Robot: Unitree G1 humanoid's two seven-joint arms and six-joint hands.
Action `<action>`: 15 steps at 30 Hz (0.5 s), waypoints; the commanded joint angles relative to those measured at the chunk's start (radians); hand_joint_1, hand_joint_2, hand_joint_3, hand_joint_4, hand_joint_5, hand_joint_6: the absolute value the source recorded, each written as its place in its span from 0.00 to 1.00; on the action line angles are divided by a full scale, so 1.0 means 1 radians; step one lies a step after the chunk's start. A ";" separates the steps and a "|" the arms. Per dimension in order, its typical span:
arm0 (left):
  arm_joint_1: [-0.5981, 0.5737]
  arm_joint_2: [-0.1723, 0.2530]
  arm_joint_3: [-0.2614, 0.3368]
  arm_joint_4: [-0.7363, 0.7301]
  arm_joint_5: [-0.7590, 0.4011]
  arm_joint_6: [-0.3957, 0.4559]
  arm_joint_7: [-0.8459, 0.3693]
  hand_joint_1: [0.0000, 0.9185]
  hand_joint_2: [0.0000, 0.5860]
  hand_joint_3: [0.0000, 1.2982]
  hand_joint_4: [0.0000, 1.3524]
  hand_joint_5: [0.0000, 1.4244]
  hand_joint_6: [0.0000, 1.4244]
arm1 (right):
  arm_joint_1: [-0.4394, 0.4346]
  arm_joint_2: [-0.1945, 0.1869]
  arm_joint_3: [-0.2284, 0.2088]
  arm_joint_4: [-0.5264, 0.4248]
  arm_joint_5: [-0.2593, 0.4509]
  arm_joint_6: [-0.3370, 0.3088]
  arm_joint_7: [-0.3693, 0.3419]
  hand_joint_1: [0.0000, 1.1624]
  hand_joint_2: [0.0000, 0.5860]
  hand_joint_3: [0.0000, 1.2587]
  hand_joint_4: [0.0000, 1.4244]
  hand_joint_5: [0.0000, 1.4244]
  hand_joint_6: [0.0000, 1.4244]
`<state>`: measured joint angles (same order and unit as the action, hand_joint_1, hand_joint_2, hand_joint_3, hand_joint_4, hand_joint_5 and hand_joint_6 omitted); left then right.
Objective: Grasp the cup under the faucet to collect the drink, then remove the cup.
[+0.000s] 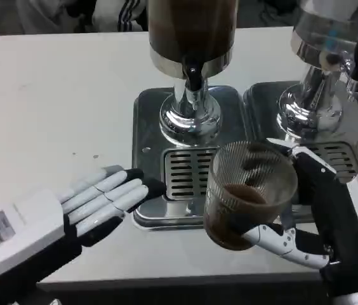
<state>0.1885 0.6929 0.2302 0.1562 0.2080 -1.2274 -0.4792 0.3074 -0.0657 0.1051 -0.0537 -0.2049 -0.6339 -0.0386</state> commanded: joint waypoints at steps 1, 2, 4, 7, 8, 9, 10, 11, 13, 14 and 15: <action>0.007 0.028 -0.009 -0.015 0.026 0.003 0.021 0.00 0.06 0.00 0.00 0.00 0.00 | -0.003 0.010 -0.004 -0.041 0.027 -0.009 -0.004 0.79 0.19 0.62 0.64 0.75 0.98; 0.006 0.028 -0.008 -0.016 0.030 0.000 0.023 0.00 0.06 0.00 0.00 0.00 0.00 | -0.004 0.010 -0.004 -0.042 0.028 -0.008 -0.004 0.79 0.19 0.62 0.64 0.75 0.98; 0.004 0.026 -0.005 -0.014 0.037 -0.006 0.029 0.00 0.06 0.00 0.00 0.00 0.00 | -0.004 0.011 -0.004 -0.042 0.028 -0.007 -0.004 0.79 0.19 0.62 0.65 0.75 0.98; 0.000 0.028 -0.002 -0.013 0.049 -0.003 0.037 0.00 0.05 0.00 0.00 0.00 0.00 | -0.005 0.012 -0.003 -0.040 0.028 -0.006 -0.005 0.79 0.19 0.62 0.65 0.75 0.98; -0.001 0.030 -0.001 -0.012 0.052 -0.002 0.040 0.00 0.05 0.00 0.00 0.00 0.00 | -0.006 0.013 -0.003 -0.038 0.028 -0.007 -0.005 0.79 0.19 0.62 0.65 0.75 0.98; -0.003 0.032 -0.001 -0.010 0.055 -0.001 0.043 0.00 0.05 0.00 0.00 0.00 0.00 | -0.007 0.014 -0.003 -0.037 0.028 -0.008 -0.006 0.79 0.19 0.62 0.65 0.75 0.98; -0.003 0.033 -0.001 -0.008 0.056 -0.001 0.045 0.00 0.05 0.00 0.00 0.00 0.00 | -0.007 0.015 -0.002 -0.036 0.027 -0.009 -0.006 0.79 0.19 0.62 0.65 0.75 0.98; -0.004 0.035 -0.002 -0.007 0.057 0.000 0.047 0.00 0.05 0.00 0.00 0.00 0.00 | -0.007 0.016 -0.002 -0.035 0.026 -0.010 -0.006 0.79 0.19 0.62 0.65 0.75 0.98; -0.004 0.039 -0.006 -0.003 0.056 0.004 0.051 0.00 0.05 0.00 0.00 0.00 0.00 | -0.008 0.018 -0.003 -0.033 0.024 -0.011 -0.005 0.79 0.19 0.62 0.65 0.75 0.98; -0.004 0.040 -0.008 -0.002 0.057 0.005 0.053 0.00 0.05 0.00 0.00 0.00 0.00 | -0.009 0.019 -0.003 -0.032 0.023 -0.012 -0.005 0.79 0.19 0.62 0.65 0.75 0.98; -0.005 0.042 -0.010 0.000 0.058 0.007 0.054 0.00 0.05 0.00 0.00 0.00 0.00 | -0.010 0.019 -0.003 -0.031 0.024 -0.012 -0.005 0.79 0.19 0.62 0.65 0.75 0.98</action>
<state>0.1876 0.7052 0.2253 0.1552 0.2482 -1.2259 -0.4428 0.3094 -0.0534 0.1044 -0.0666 -0.2032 -0.6287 -0.0385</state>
